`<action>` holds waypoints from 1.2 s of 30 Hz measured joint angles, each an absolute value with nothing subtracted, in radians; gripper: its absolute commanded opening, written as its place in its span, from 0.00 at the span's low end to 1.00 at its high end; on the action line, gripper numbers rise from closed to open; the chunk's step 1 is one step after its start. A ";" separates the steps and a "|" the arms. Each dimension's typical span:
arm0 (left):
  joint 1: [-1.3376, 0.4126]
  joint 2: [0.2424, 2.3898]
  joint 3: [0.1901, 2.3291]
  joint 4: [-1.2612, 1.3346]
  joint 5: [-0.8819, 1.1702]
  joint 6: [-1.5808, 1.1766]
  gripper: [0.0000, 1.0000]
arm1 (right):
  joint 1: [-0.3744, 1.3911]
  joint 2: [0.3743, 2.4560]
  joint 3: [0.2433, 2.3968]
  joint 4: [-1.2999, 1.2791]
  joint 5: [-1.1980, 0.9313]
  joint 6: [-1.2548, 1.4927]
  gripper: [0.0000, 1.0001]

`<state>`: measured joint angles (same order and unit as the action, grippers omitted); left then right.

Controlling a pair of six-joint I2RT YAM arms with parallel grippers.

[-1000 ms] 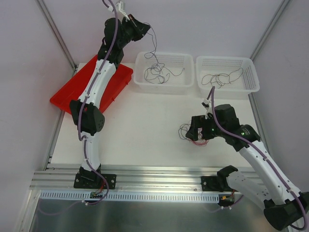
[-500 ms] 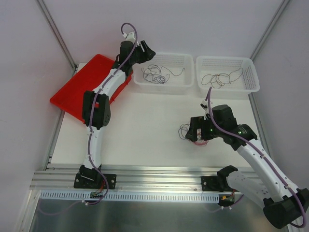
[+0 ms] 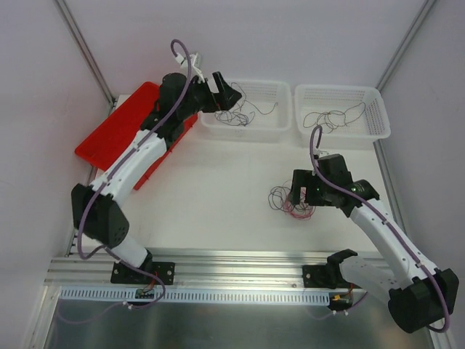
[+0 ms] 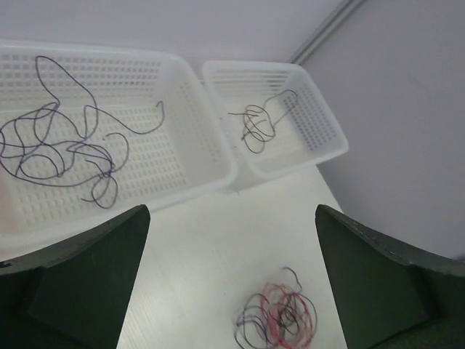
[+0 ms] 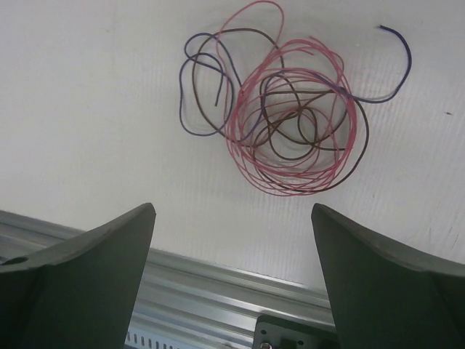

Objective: Untangle the cables

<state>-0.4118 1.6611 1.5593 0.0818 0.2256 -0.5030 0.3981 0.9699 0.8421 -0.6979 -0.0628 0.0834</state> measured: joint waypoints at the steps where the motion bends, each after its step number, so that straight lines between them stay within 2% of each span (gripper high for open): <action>1: -0.429 1.588 1.512 0.068 0.224 -0.500 0.99 | 0.391 0.982 0.833 -0.689 -0.054 0.095 0.92; 8: -0.518 1.233 1.139 -0.039 0.222 -0.508 0.99 | 0.366 1.121 0.774 -0.617 -0.004 0.159 0.85; 16: -0.563 1.007 0.768 -0.197 0.218 -0.601 0.98 | 0.374 1.328 0.726 -0.482 -0.052 0.210 0.75; 21: -0.571 0.900 0.654 -0.232 0.207 -0.668 0.97 | 0.502 1.440 0.762 -0.434 -0.083 0.248 0.72; 28: -0.587 0.917 0.638 -0.230 0.199 -0.699 0.95 | 0.711 1.507 0.863 -0.403 -0.143 0.284 0.66; 36: -0.661 1.113 0.699 -0.234 0.184 -0.705 0.87 | 0.713 1.343 0.913 -0.499 0.030 0.249 0.54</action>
